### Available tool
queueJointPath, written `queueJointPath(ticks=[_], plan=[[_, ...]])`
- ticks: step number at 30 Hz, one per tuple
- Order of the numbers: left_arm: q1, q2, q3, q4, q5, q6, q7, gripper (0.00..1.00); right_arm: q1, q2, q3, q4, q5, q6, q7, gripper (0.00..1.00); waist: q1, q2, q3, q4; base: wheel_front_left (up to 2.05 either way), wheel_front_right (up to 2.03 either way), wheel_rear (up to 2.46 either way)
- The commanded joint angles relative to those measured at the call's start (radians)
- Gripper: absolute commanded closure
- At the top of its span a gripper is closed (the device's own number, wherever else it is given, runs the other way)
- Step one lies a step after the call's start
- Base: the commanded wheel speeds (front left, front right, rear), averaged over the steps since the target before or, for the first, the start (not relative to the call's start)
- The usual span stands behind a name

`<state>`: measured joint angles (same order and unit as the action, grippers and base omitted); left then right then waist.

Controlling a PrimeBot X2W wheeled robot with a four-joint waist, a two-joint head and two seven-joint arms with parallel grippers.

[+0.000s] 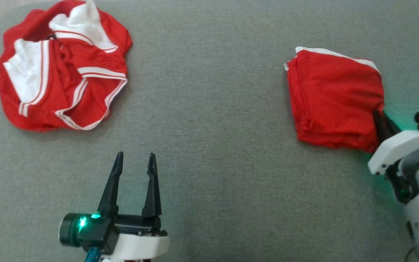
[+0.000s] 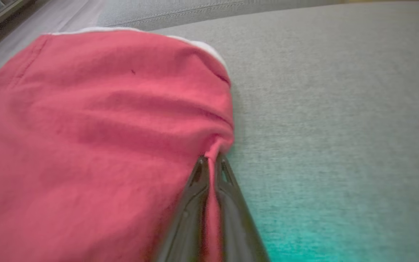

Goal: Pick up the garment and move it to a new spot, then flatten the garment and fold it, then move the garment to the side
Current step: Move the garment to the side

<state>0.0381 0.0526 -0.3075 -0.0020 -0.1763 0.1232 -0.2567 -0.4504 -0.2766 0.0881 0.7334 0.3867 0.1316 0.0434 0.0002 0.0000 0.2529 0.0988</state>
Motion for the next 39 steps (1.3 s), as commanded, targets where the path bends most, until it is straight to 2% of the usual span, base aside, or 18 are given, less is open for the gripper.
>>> queueJointPath(ticks=[1,6,7,17,22,26,27,28,29,32,34,39], plan=[[-0.043,-0.002,0.019,-0.037,-0.006,0.0,-0.005,0.0,-0.017,-0.057,0.026,-0.026,0.02,-0.001,-0.018,1.0,-0.0002,0.0,0.029,-0.031,0.0,0.0,0.0],[-0.085,-0.002,0.012,-0.042,-0.001,-0.009,-0.005,0.0,-0.047,-0.168,0.037,-0.043,0.043,-0.001,-0.005,1.0,-0.0002,0.0,0.094,-0.089,0.0,0.0,0.0],[-0.085,-0.002,0.012,-0.042,-0.001,-0.009,-0.005,0.0,-0.047,-0.168,0.037,-0.043,0.043,-0.001,-0.005,1.0,-0.0002,0.0,0.094,-0.089,0.0,0.0,0.0],[-0.22,-0.002,0.011,-0.046,0.033,-0.037,-0.005,0.0,-0.138,-0.417,-0.025,-0.077,-0.002,-0.001,0.033,1.0,-0.0002,0.0,0.275,-0.178,0.0,0.0,0.0],[-0.28,-0.002,0.016,-0.041,0.043,-0.049,-0.005,0.0,-0.172,-0.496,-0.1,-0.074,-0.072,-0.001,0.028,1.0,-0.0002,0.0,0.336,-0.192,0.0,0.0,0.0],[-0.307,-0.002,0.012,-0.035,0.04,-0.054,-0.005,0.0,-0.188,-0.522,-0.184,-0.071,-0.157,-0.001,0.009,1.0,-0.0002,0.0,0.361,-0.194,0.0,0.0,0.0],[-0.311,-0.002,0.01,-0.033,0.038,-0.054,-0.005,0.0,-0.19,-0.523,-0.202,-0.074,-0.182,-0.001,0.001,0.72,-0.0002,0.0,0.363,-0.192,0.0,0.0,0.0],[-0.315,-0.002,0.007,-0.03,0.036,-0.055,-0.005,0.0,-0.19,-0.521,-0.22,-0.073,-0.205,-0.001,0.0,0.2,-0.0002,0.0,0.365,-0.19,0.0,0.0,0.0],[-0.319,-0.002,0.004,-0.028,0.034,-0.055,-0.005,0.0,-0.19,-0.514,-0.236,-0.077,-0.227,-0.001,-0.002,0.0,-0.0002,0.0,0.366,-0.188,0.0,0.0,0.0],[-0.326,-0.002,-0.003,-0.02,0.023,-0.053,-0.005,0.0,-0.186,-0.488,-0.282,-0.102,-0.317,-0.001,-0.034,0.0,-0.0002,0.0,0.355,-0.174,0.0,0.0,0.0],[-0.325,-0.002,-0.006,-0.016,0.016,-0.049,-0.005,0.0,-0.177,-0.449,-0.299,-0.134,-0.378,-0.001,-0.072,0.0,-0.0002,0.0,0.336,-0.162,0.0,0.0,0.0],[-0.298,-0.002,-0.01,0.002,0.005,-0.036,-0.005,0.0,-0.115,-0.276,-0.274,-0.2,-0.473,-0.001,-0.144,0.0,-0.0002,0.0,0.243,-0.121,0.0,0.0,0.0]])
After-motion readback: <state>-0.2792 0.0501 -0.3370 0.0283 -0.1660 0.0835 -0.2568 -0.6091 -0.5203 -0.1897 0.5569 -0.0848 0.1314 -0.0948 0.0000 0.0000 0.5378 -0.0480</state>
